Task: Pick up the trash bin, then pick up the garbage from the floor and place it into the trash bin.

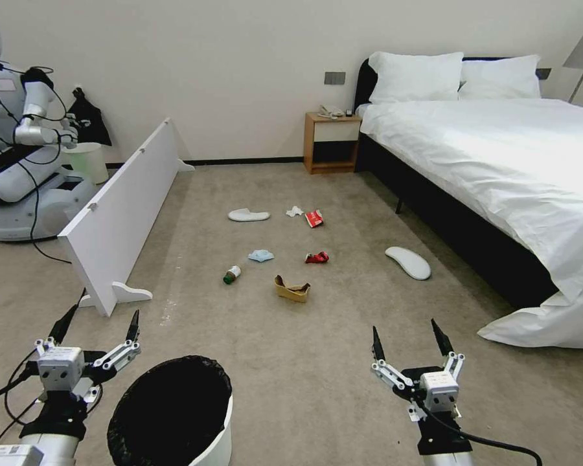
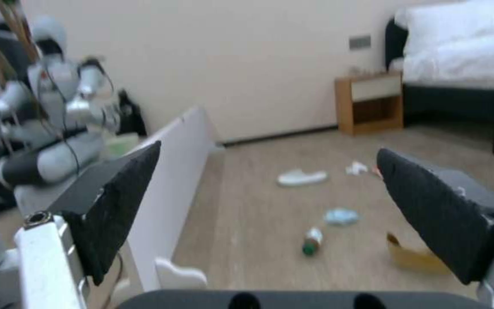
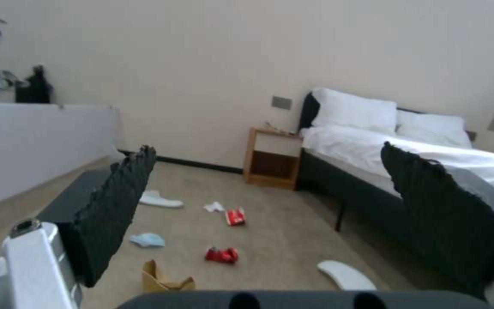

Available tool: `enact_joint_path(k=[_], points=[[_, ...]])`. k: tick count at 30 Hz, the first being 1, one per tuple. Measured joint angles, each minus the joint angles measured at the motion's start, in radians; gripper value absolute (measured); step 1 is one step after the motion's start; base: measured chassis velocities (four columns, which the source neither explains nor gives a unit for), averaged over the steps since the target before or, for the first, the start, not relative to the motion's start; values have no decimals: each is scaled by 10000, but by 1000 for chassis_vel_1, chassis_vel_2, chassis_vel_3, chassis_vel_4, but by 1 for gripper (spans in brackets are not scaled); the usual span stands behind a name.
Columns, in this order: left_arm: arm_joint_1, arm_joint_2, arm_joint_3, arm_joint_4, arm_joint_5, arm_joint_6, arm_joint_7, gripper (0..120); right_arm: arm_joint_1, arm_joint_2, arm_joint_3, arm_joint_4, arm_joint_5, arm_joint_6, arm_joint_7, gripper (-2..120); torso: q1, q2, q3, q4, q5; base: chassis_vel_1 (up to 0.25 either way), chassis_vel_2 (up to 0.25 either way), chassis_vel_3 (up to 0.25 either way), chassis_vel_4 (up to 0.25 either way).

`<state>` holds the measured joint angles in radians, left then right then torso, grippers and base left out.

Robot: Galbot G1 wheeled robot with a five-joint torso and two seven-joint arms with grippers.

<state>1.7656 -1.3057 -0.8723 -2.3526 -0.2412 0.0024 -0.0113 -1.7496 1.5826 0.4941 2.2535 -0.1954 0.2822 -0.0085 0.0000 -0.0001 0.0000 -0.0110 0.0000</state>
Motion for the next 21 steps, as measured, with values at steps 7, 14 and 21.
enact_joint_path(k=[7,14,21], points=[[445,329,9,-157,-729,1575,238,100,-22,63,388,87,251,-54,348,100,0,0,0,0,0,0,0,0,0],[553,527,-90,-209,-1100,2431,365,100,33,-97,669,188,534,439,293,100,0,0,0,0,0,0,0,0,0],[599,582,-102,-272,-1464,2881,367,100,157,-62,666,414,964,832,219,100,0,0,0,1,0,0,0,0,0]])
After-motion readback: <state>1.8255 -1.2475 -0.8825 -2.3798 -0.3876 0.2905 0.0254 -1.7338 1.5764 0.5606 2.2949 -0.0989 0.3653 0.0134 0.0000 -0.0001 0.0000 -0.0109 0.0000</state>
